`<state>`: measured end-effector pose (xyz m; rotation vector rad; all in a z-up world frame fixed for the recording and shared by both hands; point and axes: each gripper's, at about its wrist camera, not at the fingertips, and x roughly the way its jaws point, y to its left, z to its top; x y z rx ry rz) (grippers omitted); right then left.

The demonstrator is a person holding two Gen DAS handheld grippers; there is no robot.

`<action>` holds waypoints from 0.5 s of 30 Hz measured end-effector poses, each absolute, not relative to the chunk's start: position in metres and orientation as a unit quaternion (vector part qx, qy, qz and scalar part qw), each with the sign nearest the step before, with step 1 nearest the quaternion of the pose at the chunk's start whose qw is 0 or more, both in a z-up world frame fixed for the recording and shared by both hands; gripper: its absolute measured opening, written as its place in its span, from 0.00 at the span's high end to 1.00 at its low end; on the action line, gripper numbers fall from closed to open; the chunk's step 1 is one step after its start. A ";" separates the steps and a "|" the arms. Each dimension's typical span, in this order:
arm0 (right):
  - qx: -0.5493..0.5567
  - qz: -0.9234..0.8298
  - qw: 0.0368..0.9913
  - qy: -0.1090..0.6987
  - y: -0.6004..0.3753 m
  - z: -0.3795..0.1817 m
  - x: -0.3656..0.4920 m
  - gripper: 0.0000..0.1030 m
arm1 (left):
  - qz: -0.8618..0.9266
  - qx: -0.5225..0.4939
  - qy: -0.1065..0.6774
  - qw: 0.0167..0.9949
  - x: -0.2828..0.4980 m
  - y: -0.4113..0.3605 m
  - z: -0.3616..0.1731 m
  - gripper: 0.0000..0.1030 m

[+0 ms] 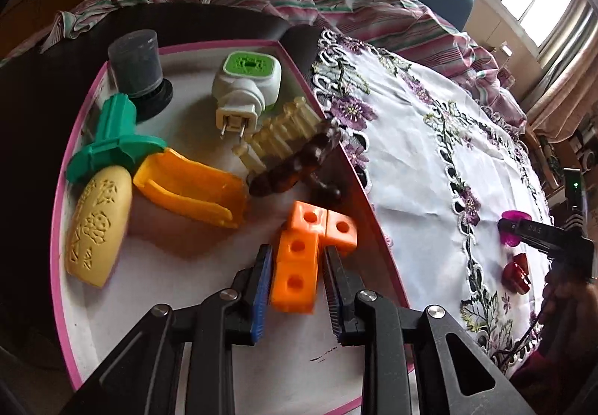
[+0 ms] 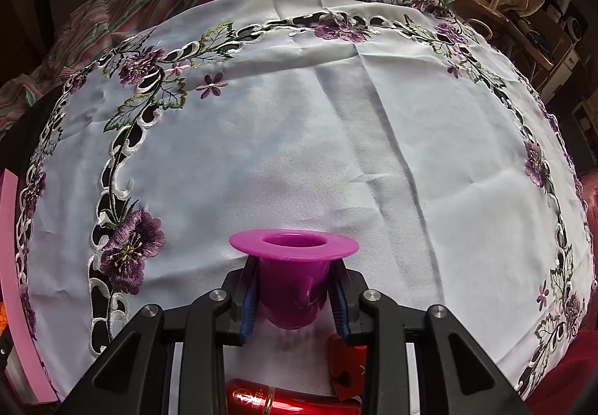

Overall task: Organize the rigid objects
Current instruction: 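Carry the orange cube stack over the tray with the left tool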

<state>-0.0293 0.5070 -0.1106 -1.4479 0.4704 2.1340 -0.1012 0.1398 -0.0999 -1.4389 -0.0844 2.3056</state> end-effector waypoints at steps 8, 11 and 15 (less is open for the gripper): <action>-0.535 0.787 0.257 0.170 0.506 -0.111 -0.030 0.69 | 0.859 -0.466 0.016 0.211 -0.085 0.142 -0.082 0.74; -0.536 0.787 0.258 0.165 0.506 -0.110 -0.031 0.69 | 0.867 -0.453 0.022 0.207 -0.080 0.140 -0.076 0.73; -0.536 0.787 0.258 0.163 0.506 -0.110 -0.030 0.69 | 0.869 -0.449 0.019 0.205 -0.075 0.134 -0.070 0.73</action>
